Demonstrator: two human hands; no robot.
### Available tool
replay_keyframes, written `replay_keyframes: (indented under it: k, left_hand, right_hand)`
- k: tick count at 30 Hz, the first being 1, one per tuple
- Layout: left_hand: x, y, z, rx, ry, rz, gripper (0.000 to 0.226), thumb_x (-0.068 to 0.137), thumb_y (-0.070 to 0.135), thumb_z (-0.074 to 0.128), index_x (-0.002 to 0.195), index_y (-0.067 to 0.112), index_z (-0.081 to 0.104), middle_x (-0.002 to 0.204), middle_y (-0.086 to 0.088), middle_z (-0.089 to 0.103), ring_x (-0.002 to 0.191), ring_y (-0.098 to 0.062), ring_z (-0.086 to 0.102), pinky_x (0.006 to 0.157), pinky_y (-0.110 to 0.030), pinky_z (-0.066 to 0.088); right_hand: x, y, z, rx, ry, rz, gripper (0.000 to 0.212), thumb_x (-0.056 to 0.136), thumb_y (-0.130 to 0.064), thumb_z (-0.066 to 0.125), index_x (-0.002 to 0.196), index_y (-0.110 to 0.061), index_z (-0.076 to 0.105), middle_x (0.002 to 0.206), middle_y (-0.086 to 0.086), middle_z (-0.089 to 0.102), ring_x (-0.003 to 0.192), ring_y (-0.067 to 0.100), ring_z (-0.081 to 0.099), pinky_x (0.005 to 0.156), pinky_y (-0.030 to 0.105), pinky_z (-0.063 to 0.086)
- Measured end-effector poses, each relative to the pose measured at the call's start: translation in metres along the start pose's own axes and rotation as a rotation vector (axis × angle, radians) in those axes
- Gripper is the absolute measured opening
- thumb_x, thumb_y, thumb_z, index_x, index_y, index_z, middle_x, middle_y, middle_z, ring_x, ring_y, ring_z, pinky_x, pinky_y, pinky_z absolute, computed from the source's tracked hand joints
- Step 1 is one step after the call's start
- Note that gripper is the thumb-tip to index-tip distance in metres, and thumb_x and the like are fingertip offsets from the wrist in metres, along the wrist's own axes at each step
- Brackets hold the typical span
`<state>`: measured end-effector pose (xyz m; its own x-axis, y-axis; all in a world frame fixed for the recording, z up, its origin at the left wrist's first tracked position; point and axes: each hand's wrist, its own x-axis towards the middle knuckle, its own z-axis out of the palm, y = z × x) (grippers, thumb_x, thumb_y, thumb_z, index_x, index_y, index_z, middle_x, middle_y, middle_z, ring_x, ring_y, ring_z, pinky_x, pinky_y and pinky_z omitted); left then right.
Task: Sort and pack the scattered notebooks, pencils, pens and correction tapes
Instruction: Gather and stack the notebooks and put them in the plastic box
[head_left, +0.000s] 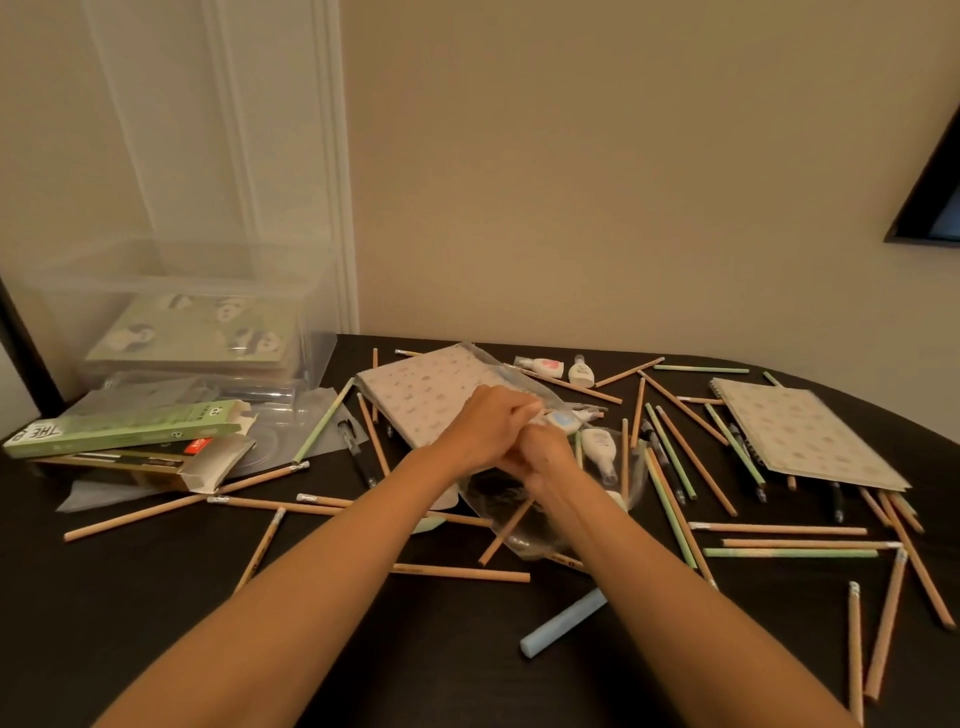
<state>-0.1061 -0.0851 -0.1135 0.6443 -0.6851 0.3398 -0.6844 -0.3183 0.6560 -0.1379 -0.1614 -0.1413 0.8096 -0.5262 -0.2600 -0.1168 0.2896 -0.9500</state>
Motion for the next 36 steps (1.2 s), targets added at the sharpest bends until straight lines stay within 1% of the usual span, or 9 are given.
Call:
replay_keyframes:
  k: [2,6,13,17,19,22,27,31,36]
  left_hand:
    - [0.001,0.001,-0.005,-0.029,-0.001,-0.022,0.030,0.096,0.021,0.045,0.095,0.004,0.070,0.092,-0.013,0.067,0.086,-0.020,0.059,0.080,-0.032,0.043]
    - [0.000,0.004,-0.010,-0.082,-0.027,-0.135,0.037,0.095,0.024,0.048,0.080,-0.005,0.065,0.068,-0.010,0.051,0.061,-0.013,0.043,0.060,-0.027,0.032]
    - [0.011,0.022,-0.006,-0.257,0.008,-0.333,0.025,0.087,0.013,0.050,0.092,-0.004,0.067,0.100,-0.019,0.064,0.097,-0.030,0.057,0.091,-0.045,0.043]
    - [0.032,0.051,0.014,-0.300,0.144,-0.383,0.024,0.082,0.010,0.048,0.060,0.004,0.055,0.071,-0.013,0.057,0.078,-0.028,0.051,0.073,-0.040,0.042]
    - [0.045,0.066,0.034,-0.244,0.182,-0.357,0.028,0.085,0.011,0.048,0.065,-0.002,0.062,0.072,-0.016,0.063,0.080,-0.032,0.055,0.074,-0.037,0.044]
    - [0.070,0.095,0.075,-0.344,0.096,-0.347,0.024,0.088,0.008,0.047,0.076,0.000,0.066,0.085,-0.019,0.067,0.083,-0.030,0.063,0.078,-0.035,0.051]
    - [0.106,0.138,0.144,-0.456,-0.246,-0.497,0.012,0.092,0.004,0.047,0.087,0.003,0.058,0.075,-0.008,0.057,0.060,-0.013,0.056,0.049,-0.017,0.050]
    - [0.129,0.155,0.191,-0.431,-0.397,-0.558,0.033,0.094,0.008,0.045,0.125,0.001,0.048,0.110,-0.015,0.061,0.087,-0.017,0.062,0.062,-0.020,0.053]
    - [0.151,0.161,0.228,-0.303,-0.324,-0.537,0.036,0.094,-0.001,0.037,0.130,-0.004,0.043,0.128,-0.020,0.052,0.114,-0.030,0.054,0.071,-0.029,0.049]
  right_hand:
    - [-0.001,-0.003,-0.005,-0.121,-0.022,0.042,0.009,0.091,-0.001,0.050,0.093,-0.005,0.058,0.076,0.009,0.065,0.079,0.023,0.068,0.073,0.033,0.058]
    - [-0.007,-0.002,-0.016,-0.265,-0.020,0.109,0.010,0.087,-0.009,0.063,0.093,-0.005,0.056,0.059,0.007,0.067,0.047,0.014,0.066,0.045,0.019,0.053]
    - [-0.024,-0.022,-0.051,-0.355,-0.164,0.096,0.006,0.089,-0.004,0.058,0.088,-0.010,0.059,0.083,0.012,0.067,0.068,0.017,0.069,0.055,0.020,0.056]
    - [-0.034,-0.047,-0.098,-0.251,-0.239,0.045,0.005,0.088,-0.004,0.059,0.092,-0.005,0.063,0.080,0.012,0.070,0.070,0.018,0.071,0.056,0.019,0.054]
    - [-0.037,-0.059,-0.126,-0.211,-0.265,-0.002,0.008,0.088,-0.007,0.060,0.093,-0.004,0.064,0.075,0.011,0.071,0.071,0.019,0.071,0.056,0.019,0.054]
    - [-0.030,-0.075,-0.180,-0.179,-0.121,-0.086,0.012,0.089,-0.010,0.059,0.098,-0.005,0.065,0.072,0.009,0.072,0.069,0.018,0.071,0.055,0.019,0.054]
    - [0.001,-0.086,-0.276,-0.461,0.297,-0.234,0.010,0.090,-0.010,0.057,0.095,-0.015,0.065,0.098,0.006,0.069,0.078,0.010,0.066,0.064,0.019,0.050]
    - [0.031,-0.085,-0.350,-0.800,0.542,-0.245,0.029,0.091,-0.013,0.055,0.120,-0.009,0.058,0.124,0.008,0.058,0.112,0.019,0.054,0.086,0.028,0.041]
    - [0.053,-0.086,-0.406,-0.872,0.657,-0.121,0.043,0.094,-0.019,0.052,0.134,-0.005,0.046,0.134,0.014,0.051,0.122,0.027,0.048,0.099,0.038,0.039]
